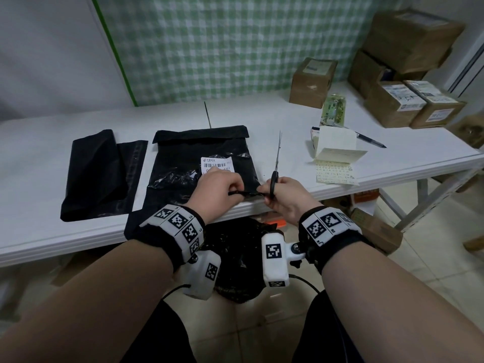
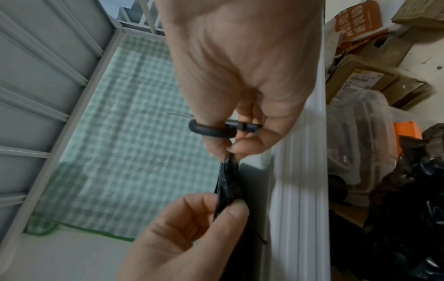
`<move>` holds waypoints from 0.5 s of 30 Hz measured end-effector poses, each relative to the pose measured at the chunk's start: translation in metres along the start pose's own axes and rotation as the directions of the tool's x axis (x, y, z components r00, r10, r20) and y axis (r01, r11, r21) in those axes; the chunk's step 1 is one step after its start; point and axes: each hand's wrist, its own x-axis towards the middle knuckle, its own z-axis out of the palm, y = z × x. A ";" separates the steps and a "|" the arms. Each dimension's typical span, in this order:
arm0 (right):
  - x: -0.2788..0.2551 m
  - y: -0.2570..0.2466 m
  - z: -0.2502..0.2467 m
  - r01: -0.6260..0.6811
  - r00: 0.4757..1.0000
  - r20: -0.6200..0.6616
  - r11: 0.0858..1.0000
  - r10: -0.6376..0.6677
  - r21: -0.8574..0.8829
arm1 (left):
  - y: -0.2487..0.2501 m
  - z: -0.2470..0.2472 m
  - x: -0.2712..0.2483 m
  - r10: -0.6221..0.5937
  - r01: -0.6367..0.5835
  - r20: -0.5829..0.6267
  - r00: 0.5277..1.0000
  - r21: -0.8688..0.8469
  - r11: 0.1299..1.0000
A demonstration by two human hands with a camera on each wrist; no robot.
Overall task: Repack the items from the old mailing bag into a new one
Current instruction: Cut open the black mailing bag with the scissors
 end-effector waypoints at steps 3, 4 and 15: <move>-0.003 0.000 -0.004 -0.007 1.000 -0.004 1.000 0.007 -0.024 | 0.004 0.001 0.003 -0.019 0.018 -0.018 1.000 -0.063 0.998; -0.005 -0.001 -0.007 -0.022 1.000 0.003 0.999 0.022 -0.045 | 0.005 0.002 0.005 -0.021 0.019 -0.022 1.000 -0.074 0.997; -0.030 -0.010 -0.048 -0.241 0.896 0.234 0.855 0.378 -0.460 | 0.023 0.020 0.044 -0.103 0.080 -0.223 0.969 -0.112 0.991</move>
